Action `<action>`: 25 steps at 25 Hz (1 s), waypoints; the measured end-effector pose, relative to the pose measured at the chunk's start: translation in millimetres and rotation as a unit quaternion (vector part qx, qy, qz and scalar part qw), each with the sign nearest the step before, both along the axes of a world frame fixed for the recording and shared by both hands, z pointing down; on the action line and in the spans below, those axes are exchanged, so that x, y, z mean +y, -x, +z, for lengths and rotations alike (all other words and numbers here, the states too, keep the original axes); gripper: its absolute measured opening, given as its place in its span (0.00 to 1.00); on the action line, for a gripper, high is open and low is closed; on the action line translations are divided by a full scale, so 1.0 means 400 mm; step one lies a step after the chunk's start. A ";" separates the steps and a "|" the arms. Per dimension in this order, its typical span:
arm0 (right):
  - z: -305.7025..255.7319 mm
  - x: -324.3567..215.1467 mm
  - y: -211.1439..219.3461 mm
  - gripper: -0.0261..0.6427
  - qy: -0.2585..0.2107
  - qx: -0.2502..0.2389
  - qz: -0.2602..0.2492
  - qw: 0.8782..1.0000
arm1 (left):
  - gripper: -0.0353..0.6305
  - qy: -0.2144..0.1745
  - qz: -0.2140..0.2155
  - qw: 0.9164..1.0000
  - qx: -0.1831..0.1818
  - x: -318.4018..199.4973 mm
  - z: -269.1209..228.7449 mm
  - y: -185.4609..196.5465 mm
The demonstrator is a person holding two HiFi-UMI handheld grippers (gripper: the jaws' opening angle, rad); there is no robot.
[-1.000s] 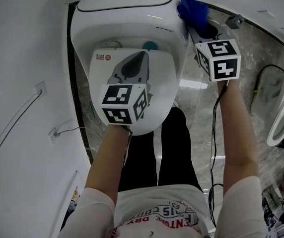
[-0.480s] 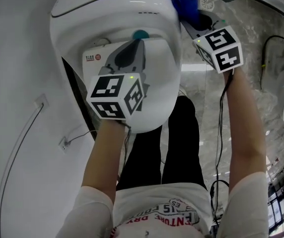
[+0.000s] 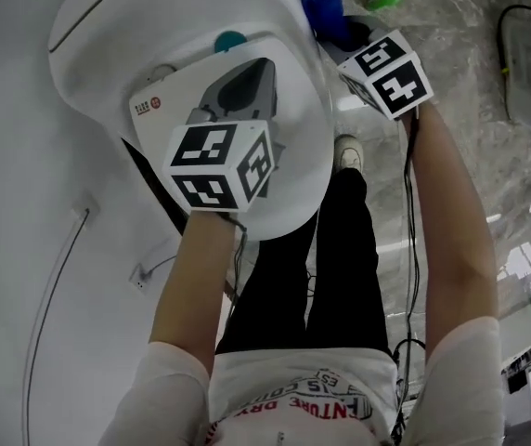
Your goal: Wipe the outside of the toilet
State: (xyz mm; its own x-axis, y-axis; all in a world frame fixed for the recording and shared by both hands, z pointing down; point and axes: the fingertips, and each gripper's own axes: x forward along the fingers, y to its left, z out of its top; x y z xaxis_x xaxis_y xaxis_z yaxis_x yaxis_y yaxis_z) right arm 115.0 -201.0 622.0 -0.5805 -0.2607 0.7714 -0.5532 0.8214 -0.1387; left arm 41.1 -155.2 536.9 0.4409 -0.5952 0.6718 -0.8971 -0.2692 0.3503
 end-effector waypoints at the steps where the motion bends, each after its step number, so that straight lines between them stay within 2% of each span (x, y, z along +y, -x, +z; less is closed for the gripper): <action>1: 0.015 0.019 -0.011 0.15 0.009 -0.006 0.005 1.000 | 0.06 0.002 0.009 1.000 -0.002 0.005 0.006 -0.022; 5: 0.064 0.084 -0.051 0.15 0.032 -0.030 0.024 0.999 | 0.06 0.010 0.040 0.999 -0.009 0.021 0.022 -0.090; 10: 0.107 0.145 -0.078 0.15 0.045 -0.052 0.014 0.998 | 0.06 0.015 0.044 0.999 -0.014 0.051 0.040 -0.143; 14: 0.135 0.189 -0.093 0.15 0.049 -0.051 0.008 0.997 | 0.06 0.011 0.054 0.998 -0.015 0.082 0.067 -0.169; 21: 0.169 0.296 -0.113 0.15 0.042 -0.027 -0.041 0.998 | 0.06 0.014 0.035 0.999 -0.020 0.156 0.083 -0.199; 25: 0.183 0.359 -0.119 0.15 0.056 -0.034 -0.051 0.997 | 0.06 0.019 0.014 0.999 -0.027 0.212 0.090 -0.189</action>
